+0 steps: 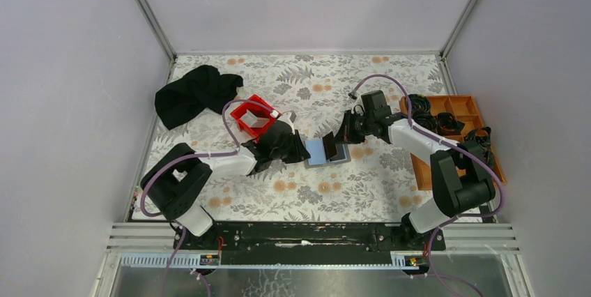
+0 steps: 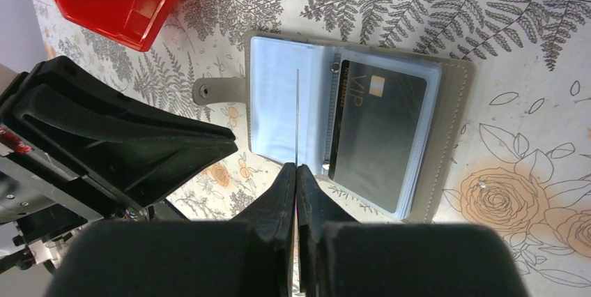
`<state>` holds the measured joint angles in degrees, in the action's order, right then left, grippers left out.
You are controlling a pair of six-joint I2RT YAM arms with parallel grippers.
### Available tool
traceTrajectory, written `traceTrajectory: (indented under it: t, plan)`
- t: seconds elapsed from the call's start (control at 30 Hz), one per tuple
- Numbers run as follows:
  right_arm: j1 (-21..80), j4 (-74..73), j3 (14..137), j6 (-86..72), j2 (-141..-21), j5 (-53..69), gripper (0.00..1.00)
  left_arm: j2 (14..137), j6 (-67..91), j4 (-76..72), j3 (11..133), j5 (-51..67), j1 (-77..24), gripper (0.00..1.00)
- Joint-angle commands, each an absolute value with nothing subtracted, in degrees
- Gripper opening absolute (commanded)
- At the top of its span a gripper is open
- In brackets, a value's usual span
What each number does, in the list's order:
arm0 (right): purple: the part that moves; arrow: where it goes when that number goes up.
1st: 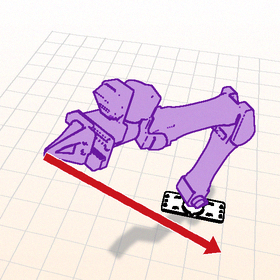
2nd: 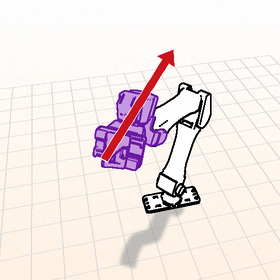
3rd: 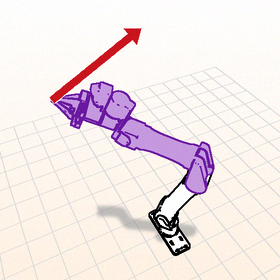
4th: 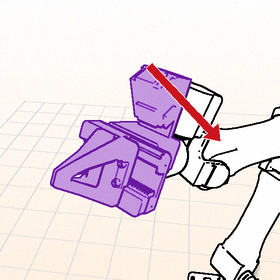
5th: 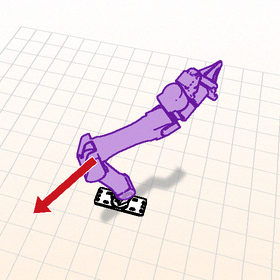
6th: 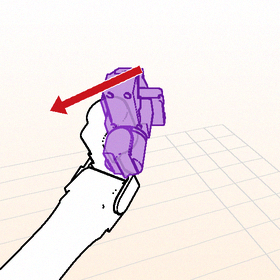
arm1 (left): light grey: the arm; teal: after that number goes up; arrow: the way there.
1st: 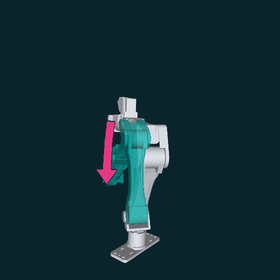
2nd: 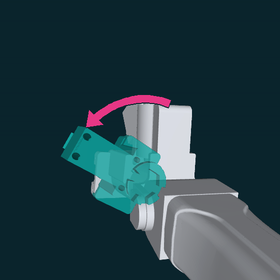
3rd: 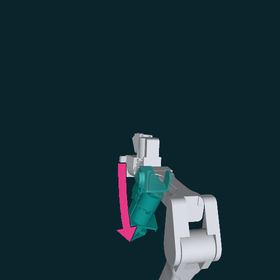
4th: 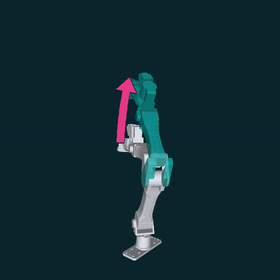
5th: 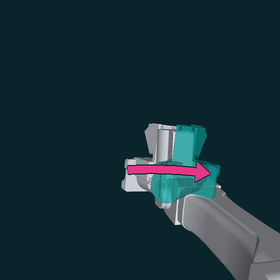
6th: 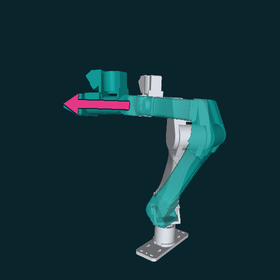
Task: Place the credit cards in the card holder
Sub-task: Insert the credit card into the card holder.
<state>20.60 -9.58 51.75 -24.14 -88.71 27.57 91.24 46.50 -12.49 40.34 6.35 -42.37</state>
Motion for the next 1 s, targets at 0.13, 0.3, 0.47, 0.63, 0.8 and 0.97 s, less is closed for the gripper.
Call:
traceTrajectory:
  t: [0.13,0.3,0.47,0.63,0.8,0.97]
  plan:
    - [20.5,-5.7,52.4,-22.6,-91.1,26.3,0.0,93.8,44.5,-9.9,42.8,4.4,-42.6,0.16]
    - [20.5,-4.6,52.4,-22.6,-92.5,26.7,0.0,94.9,44.2,-8.9,43.5,4.2,-42.6,0.16]
    - [20.5,-3.6,52.8,-22.8,-93.6,27.6,0.0,95.3,44.1,-8.3,43.8,4.0,-42.7,0.15]
    - [20.6,-3.2,53.1,-22.8,-94.6,27.9,0.0,95.8,43.9,-7.6,44.3,3.9,-42.6,0.15]
    - [20.7,-2.8,53.2,-22.9,-95.0,28.3,0.0,96.1,43.7,-7.2,44.5,3.9,-42.7,0.15]
    - [21.0,-2.3,53.1,-23.0,-96.6,28.5,0.0,96.6,43.4,-6.7,44.6,3.9,-42.6,0.15]
